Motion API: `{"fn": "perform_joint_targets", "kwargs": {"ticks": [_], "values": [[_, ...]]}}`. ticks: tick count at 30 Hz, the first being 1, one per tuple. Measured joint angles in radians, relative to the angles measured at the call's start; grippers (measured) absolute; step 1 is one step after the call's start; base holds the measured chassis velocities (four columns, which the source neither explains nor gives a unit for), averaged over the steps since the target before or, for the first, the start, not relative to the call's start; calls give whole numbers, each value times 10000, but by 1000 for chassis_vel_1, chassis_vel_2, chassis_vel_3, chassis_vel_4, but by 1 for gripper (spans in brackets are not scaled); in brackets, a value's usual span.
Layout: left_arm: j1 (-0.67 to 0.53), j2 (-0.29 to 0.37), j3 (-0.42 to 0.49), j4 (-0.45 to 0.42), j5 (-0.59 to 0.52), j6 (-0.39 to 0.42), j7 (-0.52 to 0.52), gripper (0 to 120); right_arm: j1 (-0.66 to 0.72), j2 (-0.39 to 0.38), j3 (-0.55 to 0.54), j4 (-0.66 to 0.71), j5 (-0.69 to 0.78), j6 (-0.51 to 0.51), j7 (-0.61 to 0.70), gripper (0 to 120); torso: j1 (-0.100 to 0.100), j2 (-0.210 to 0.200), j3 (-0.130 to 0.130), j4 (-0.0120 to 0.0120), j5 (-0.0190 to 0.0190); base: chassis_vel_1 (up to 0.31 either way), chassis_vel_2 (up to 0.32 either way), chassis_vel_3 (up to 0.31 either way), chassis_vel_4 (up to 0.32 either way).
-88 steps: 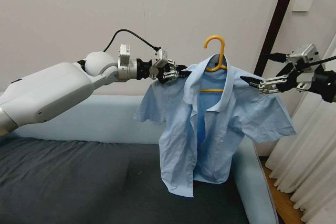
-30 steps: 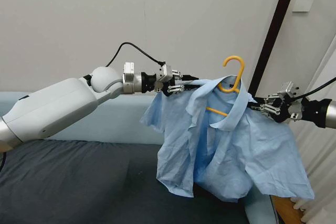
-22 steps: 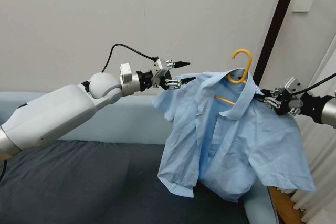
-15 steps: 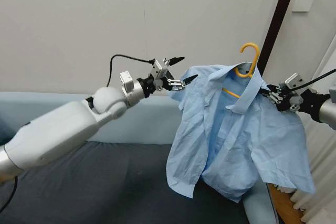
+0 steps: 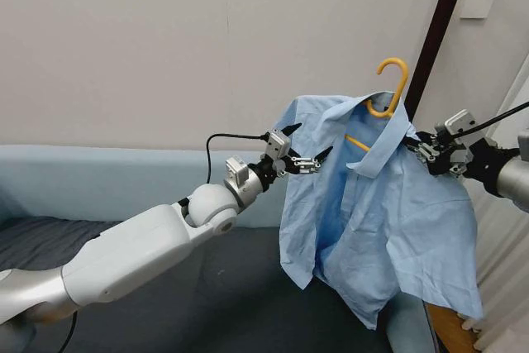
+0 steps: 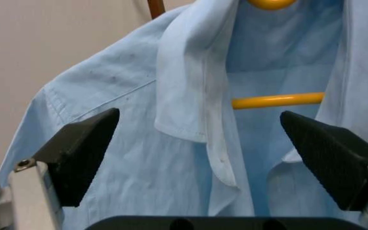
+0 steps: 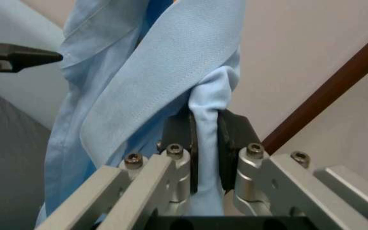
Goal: Pick up the clothes from the sofa and hang them on the clothes hanger.
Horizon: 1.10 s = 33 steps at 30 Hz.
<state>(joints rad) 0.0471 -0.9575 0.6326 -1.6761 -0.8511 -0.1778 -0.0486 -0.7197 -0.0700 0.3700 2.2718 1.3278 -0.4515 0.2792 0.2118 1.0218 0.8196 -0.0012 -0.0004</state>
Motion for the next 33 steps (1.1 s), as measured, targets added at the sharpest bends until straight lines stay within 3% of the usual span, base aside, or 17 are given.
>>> {"fn": "perform_joint_targets", "kwargs": {"ticks": [6,12,21,24,29,33], "values": [[-25,-163,104,158,275,-116,92,91,-5,58,-127,-85,-76,-18,1,7,0,0,0,-1,0,0,0,0,0],[-70,-239,254,448,554,-227,66,72,6,100,-162,15,-64,-22,-27,7,1,0,0,3,-2,0,0,0,0],[-93,-649,383,769,825,-166,-210,35,10,155,-205,242,-12,66,-31,7,0,0,0,0,-1,0,0,0,0],[-20,-696,340,772,868,-167,-269,27,12,154,-222,249,-11,58,30,7,0,0,0,0,-3,0,0,0,0],[72,-616,258,625,1039,-219,-307,4,14,123,-225,133,59,45,124,7,0,0,0,0,-1,0,0,0,0],[166,-541,218,553,1217,-244,-354,0,13,145,-326,161,40,42,290,7,0,0,0,2,-2,0,0,0,0]]}}
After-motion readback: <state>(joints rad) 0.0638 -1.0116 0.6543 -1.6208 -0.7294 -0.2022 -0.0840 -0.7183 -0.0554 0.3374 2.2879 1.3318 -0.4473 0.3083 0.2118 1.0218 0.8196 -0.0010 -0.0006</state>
